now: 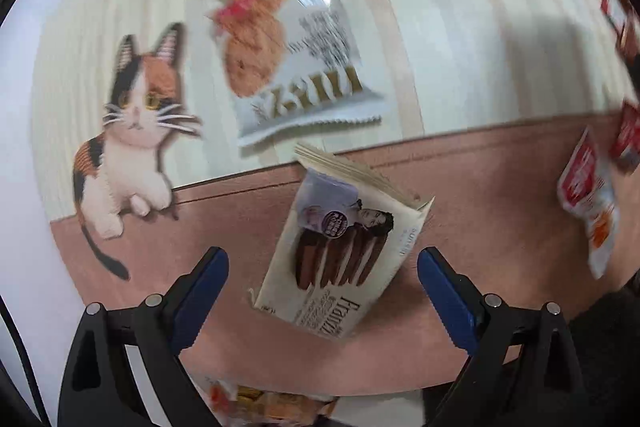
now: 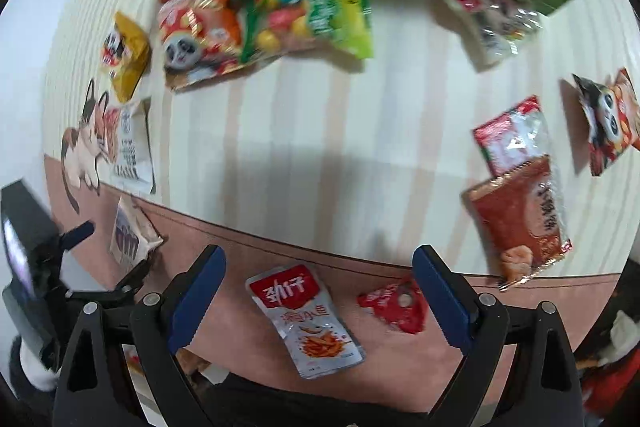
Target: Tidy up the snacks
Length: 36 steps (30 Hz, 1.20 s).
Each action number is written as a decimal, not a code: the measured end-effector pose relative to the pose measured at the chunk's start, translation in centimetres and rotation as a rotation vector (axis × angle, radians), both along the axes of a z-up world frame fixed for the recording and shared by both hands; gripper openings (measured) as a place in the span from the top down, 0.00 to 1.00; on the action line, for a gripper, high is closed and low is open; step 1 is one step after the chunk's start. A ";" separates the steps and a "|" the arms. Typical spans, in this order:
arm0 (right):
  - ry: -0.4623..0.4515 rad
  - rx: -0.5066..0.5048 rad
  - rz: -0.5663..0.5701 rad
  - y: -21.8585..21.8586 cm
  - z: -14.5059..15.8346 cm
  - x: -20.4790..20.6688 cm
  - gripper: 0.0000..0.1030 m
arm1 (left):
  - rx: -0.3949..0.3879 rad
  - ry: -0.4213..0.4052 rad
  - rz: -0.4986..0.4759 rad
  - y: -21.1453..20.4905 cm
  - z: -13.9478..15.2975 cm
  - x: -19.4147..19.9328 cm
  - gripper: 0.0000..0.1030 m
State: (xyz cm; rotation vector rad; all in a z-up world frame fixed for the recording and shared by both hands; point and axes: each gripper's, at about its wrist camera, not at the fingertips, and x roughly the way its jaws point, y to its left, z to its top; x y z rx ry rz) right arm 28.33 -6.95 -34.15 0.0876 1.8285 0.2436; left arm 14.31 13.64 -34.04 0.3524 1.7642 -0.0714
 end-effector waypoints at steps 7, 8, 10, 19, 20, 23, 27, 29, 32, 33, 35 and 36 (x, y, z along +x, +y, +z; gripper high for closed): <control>-0.005 0.010 -0.040 -1.7 1.0 0.1 0.06 | -0.096 0.037 0.137 0.1 -1.1 0.1 0.37; -0.007 0.010 -0.058 -2.4 1.3 0.2 0.06 | -0.121 0.044 0.186 0.0 -1.0 0.1 0.37; -0.015 0.010 -0.089 -4.3 1.9 0.4 0.06 | -0.163 0.050 0.259 -0.6 -0.6 0.3 0.37; -0.009 -0.219 -0.019 -12.9 -0.5 1.3 0.06 | -0.217 0.048 0.381 -8.1 -0.6 3.9 0.37; -0.004 -0.233 0.004 -13.2 -0.9 1.3 0.06 | -0.213 0.046 0.373 -8.7 -0.7 4.3 0.37; 0.019 -0.225 0.070 -13.5 -2.4 1.4 0.06 | -0.196 0.041 0.336 -10.3 -0.6 4.8 0.37; 0.035 -0.218 0.118 -12.8 -3.8 1.0 0.30 | -0.172 0.042 0.288 -11.4 -0.6 4.8 0.37; 0.023 -0.250 0.081 -13.0 -3.5 0.9 0.36 | -0.168 0.049 0.277 -11.8 -0.5 4.8 0.37; 0.093 -0.167 -0.127 -14.8 -3.4 0.9 0.38 | -0.181 0.069 0.287 -11.6 -1.1 4.1 0.37; 0.135 -0.082 -0.239 -15.7 -3.6 0.7 0.38 | -0.188 0.077 0.293 -11.8 -2.2 4.8 0.37; 0.179 0.025 -0.356 -16.9 -3.8 0.6 0.36 | -0.207 0.099 0.303 -11.7 -2.3 4.5 0.37; 0.187 0.033 -0.358 -17.0 -3.9 0.6 0.27 | -0.217 0.106 0.305 -11.6 -2.4 4.3 0.37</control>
